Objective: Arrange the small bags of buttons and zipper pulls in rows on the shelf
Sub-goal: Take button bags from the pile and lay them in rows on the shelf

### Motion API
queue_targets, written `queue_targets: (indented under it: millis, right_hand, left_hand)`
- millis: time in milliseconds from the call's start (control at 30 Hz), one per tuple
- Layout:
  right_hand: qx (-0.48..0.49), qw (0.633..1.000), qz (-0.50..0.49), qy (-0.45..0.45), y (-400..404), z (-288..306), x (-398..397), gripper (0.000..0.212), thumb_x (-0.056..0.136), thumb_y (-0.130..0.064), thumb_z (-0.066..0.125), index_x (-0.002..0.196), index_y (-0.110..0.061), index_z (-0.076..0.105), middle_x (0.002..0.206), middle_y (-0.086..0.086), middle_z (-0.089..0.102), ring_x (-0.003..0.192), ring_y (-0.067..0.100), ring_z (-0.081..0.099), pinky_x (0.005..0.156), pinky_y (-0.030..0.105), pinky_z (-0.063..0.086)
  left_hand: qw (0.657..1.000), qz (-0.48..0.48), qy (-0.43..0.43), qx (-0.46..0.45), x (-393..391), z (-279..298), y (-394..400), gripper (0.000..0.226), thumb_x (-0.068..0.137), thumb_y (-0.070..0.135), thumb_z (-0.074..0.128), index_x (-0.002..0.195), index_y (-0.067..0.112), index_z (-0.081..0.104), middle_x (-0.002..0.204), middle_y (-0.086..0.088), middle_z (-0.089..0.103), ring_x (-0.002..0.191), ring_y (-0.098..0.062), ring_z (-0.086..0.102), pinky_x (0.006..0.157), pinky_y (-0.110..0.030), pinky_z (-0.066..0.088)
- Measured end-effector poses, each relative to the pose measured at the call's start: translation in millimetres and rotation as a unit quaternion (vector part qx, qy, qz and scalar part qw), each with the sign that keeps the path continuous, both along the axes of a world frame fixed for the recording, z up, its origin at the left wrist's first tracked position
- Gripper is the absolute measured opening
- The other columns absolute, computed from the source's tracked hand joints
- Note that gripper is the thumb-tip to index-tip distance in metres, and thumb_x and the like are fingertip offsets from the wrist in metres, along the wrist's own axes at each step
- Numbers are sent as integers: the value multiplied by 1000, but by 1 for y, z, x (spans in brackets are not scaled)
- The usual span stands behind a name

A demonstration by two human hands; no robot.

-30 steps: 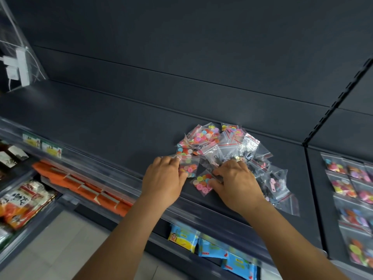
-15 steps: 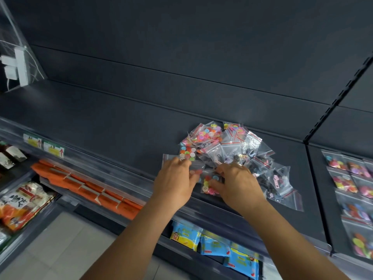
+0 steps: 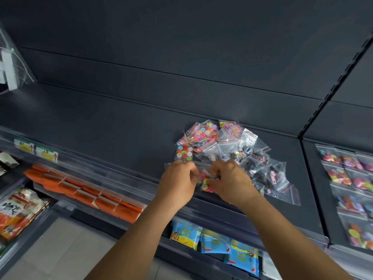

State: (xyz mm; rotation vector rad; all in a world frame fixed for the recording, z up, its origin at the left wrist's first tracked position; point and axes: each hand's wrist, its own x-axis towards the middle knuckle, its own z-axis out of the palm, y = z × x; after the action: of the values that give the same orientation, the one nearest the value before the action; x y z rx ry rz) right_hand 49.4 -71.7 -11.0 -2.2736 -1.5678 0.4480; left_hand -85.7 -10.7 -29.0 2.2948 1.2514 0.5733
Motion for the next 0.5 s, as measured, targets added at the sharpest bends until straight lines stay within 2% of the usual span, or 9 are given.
queue_targets:
  millis: [100,200,267,400,500]
  right_hand:
    - [58,998,-1,18,-3,0,5,13,84,-22,64,86,-21,51,85,0,50,74,19,50,57,23,35]
    - [100,984,-47,139,-2,4,15,19,82,-18,67,75,-22,50,68,-5,54,58,10,50,47,17,37]
    - [126,960,-81,238,-1,8,19,20,80,-16,71,73,-21,52,66,-5,55,53,8,47,46,13,37]
    - [160,879,-124,432,-3,17,24,23,78,-9,73,73,-17,53,65,4,64,54,15,56,58,30,49]
    - [187,836,-152,493,-8,24,30,26,76,-2,74,88,-13,54,76,8,69,52,15,61,51,24,50]
  left_hand:
    - [999,3,-28,22,1,-1,-1,8,87,17,62,82,24,62,98,7,52,78,-10,53,65,-22,42]
    - [995,-10,-91,33,5,2,0,12,88,14,61,80,23,58,96,7,51,74,-7,52,65,-17,40]
    - [989,-27,-144,19,10,6,-2,18,86,10,62,78,25,56,93,7,57,78,-6,56,66,-12,43]
    - [974,-31,-219,-49,21,12,-7,31,82,6,66,73,32,53,84,14,63,80,0,60,69,-7,46]
    - [945,-30,-288,-151,30,16,-8,27,81,11,68,89,32,53,92,11,65,85,-2,62,73,-12,49]
